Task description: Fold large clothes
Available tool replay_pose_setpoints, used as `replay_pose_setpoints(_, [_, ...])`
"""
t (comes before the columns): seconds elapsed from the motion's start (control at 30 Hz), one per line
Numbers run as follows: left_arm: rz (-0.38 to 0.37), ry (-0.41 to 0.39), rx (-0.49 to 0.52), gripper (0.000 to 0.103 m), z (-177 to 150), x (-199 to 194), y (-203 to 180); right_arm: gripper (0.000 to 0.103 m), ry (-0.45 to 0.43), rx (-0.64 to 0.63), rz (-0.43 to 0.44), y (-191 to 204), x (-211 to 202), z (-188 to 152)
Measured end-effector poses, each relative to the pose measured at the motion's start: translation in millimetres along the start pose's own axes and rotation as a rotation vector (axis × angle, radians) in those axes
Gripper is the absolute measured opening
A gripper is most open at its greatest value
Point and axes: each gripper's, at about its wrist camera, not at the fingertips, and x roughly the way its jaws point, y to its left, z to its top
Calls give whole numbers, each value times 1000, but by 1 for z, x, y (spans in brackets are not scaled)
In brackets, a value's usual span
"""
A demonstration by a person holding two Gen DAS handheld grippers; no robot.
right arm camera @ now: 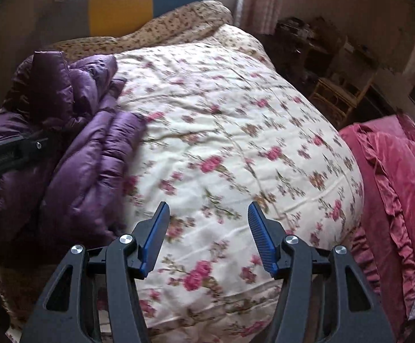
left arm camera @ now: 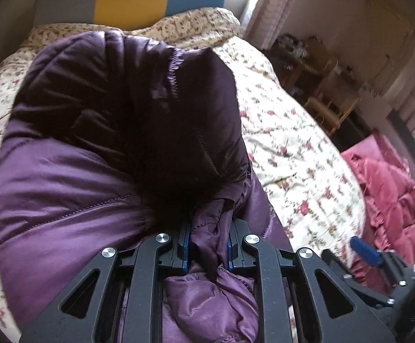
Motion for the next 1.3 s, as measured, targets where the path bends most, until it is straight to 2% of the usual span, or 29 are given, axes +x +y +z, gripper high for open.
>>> replay_pose_setpoints(0.13, [29, 9, 37, 17, -3, 16, -5, 57, 29, 28, -26, -10, 7, -5])
replay_pose_setpoints(0.23, [18, 14, 33, 17, 0, 11, -2, 65, 36, 26, -33, -11, 8, -8])
replay_pose_setpoints(0.33, [-11, 10, 10, 31, 5, -3, 1, 67, 34, 18, -26, -7, 6, -10])
replay_pose_setpoints(0.4, [-53, -3, 10, 54, 5, -16, 2, 67, 30, 11, -17, -3, 3, -11])
replay_pose_setpoints(0.5, [-91, -47, 8, 65, 1, -41, 4, 67, 17, -6, -10, 4, -3, -10])
replay_pose_setpoints(0.6, [-120, -88, 1, 65, -3, -66, 9, 68, 5, -19, 0, 11, -10, -10])
replay_pose_setpoints(0.7, [-115, -135, -19, 65, -10, -94, 26, 68, -9, -33, 19, 19, -18, -11])
replay_pose_setpoints(0.9, [31, -198, -141, 65, -33, -127, 80, 68, -50, -60, 76, 38, -42, -9])
replay_pose_setpoints(1.0, [115, -190, -191, 65, -43, -129, 107, 68, -82, -75, 117, 48, -58, -5])
replay_pose_setpoints(1.1, [98, -182, -267, 65, -57, -130, 127, 68, -119, -104, 145, 61, -75, 1])
replay_pose_setpoints(1.17, [106, -196, -279, 65, -65, -133, 133, 68, -131, -108, 168, 67, -82, 3])
replay_pose_setpoints(1.3, [149, -178, -282, 58, -80, -130, 141, 68, -159, -132, 204, 80, -96, 8])
